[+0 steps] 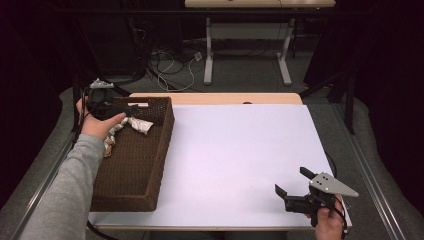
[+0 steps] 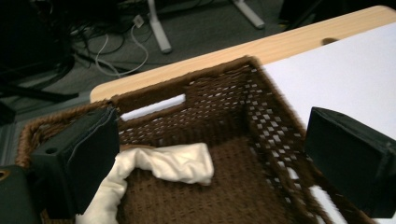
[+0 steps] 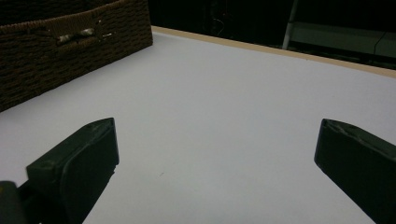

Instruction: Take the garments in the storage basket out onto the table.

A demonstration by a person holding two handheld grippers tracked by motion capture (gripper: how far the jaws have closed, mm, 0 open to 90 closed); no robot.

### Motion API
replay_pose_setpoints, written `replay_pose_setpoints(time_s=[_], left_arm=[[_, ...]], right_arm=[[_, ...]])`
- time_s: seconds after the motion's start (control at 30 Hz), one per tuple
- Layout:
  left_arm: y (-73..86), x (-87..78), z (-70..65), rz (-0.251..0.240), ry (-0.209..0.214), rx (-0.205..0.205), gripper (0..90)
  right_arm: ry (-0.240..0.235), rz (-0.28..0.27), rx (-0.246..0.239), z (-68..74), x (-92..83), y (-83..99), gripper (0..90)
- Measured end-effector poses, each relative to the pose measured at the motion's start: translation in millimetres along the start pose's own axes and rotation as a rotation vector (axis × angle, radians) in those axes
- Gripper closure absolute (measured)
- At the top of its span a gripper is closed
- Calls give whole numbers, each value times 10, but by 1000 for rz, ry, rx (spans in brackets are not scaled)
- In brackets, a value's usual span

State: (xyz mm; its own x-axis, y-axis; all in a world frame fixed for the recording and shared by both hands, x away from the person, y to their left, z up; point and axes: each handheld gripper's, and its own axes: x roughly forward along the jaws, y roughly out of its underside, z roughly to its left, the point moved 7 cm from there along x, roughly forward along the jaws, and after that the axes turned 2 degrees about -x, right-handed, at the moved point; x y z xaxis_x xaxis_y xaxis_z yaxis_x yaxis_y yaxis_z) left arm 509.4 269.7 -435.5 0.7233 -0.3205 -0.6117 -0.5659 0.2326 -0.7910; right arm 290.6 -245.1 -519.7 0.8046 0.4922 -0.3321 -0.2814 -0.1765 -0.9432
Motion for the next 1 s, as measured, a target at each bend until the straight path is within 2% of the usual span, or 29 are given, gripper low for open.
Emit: replay_pose_setpoints(time_s=[0.03,0.23,0.33,0.4,0.43,0.5,0.53,0.73,0.93,1.0], left_arm=[[13,39,29,10,2,-5,37],[118,261,233,48,-44,-28,40],[175,337,313,57,-54,-33,94],[220,380,381,66,-83,-28,107],[252,401,412,67,-82,-36,119],[299,438,444,66,-79,-57,157],[327,454,473,71,-95,-54,157],[493,537,583,95,-130,-99,163],[610,556,681,123,-146,-146,178],[659,564,698,149,-148,-152,179]], right_arm=[[2,5,-1,4,0,2,0],[12,17,-1,33,8,13,0],[10,18,-5,45,16,27,0],[11,25,-3,48,13,35,0],[10,24,-5,48,14,35,0],[7,23,-5,53,16,35,0],[4,23,-5,55,19,36,0],[-5,28,-10,63,23,50,0],[-6,33,-10,68,21,53,0],[-8,35,-15,73,25,54,0]])
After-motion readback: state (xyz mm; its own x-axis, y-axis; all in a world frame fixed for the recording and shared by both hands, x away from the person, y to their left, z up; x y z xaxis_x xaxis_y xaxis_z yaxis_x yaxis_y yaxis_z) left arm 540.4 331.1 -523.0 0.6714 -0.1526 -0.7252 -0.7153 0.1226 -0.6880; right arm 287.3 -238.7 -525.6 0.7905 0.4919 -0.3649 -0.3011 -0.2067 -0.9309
